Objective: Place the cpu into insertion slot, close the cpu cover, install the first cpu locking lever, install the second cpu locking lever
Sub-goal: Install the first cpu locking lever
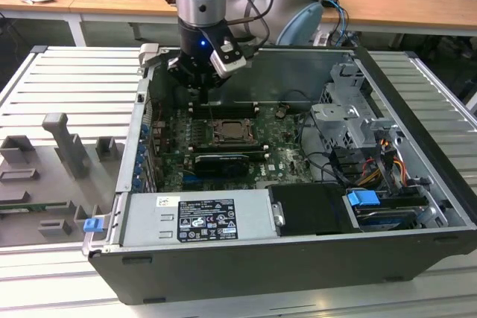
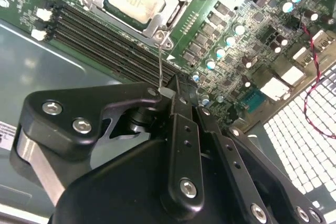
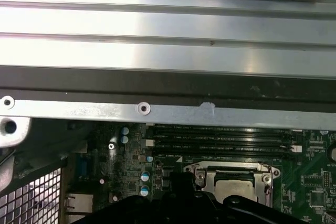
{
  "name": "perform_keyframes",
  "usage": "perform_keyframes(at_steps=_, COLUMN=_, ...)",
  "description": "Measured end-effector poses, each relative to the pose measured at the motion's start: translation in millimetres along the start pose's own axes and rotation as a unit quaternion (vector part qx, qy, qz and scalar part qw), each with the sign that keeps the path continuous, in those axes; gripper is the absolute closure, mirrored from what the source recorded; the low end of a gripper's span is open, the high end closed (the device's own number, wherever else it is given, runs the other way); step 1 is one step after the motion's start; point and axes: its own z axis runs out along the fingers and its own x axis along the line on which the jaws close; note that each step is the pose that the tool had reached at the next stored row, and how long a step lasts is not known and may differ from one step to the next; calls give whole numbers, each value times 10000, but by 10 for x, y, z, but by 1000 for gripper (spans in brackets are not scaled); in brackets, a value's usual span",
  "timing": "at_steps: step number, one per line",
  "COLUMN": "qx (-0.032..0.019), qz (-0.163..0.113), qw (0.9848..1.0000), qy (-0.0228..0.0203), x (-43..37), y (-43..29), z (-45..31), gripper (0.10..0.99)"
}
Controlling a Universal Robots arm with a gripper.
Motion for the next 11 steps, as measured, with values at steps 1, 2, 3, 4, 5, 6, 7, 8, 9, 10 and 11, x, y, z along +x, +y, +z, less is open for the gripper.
perform_keyframes(at_steps=1, qx=0, qz=0, qw=10000, qy=0, x=-5, y=-1, z=0, gripper=980)
perform_keyframes(at_steps=2, qx=0, qz=0, qw=10000, qy=0, x=-7, y=-1, z=0, gripper=980)
perform_keyframes(at_steps=3, qx=-1, qz=1, qw=10000, qy=-1, x=-9, y=0, z=1, gripper=980)
perform_keyframes(at_steps=4, qx=0, qz=0, qw=10000, qy=-1, x=-12, y=0, z=1, gripper=980)
perform_keyframes(at_steps=5, qx=-1, qz=0, qw=10000, qy=-1, x=-18, y=0, z=2, gripper=980)
perform_keyframes(at_steps=6, qx=0, qz=0, qw=10000, qy=0, x=-26, y=-1, z=1, gripper=980)
perform_keyframes(at_steps=7, qx=0, qz=0, qw=10000, qy=0, x=-37, y=-1, z=2, gripper=980)
perform_keyframes(at_steps=8, qx=0, qz=0, qw=10000, qy=-1, x=-40, y=-2, z=2, gripper=980)
perform_keyframes(at_steps=9, qx=-1, qz=1, qw=10000, qy=-1, x=-41, y=-2, z=2, gripper=980)
perform_keyframes(at_steps=10, qx=0, qz=-1, qw=10000, qy=0, x=-47, y=-2, z=2, gripper=980)
perform_keyframes(at_steps=11, qx=0, qz=0, qw=10000, qy=0, x=-52, y=-2, z=2, gripper=980)
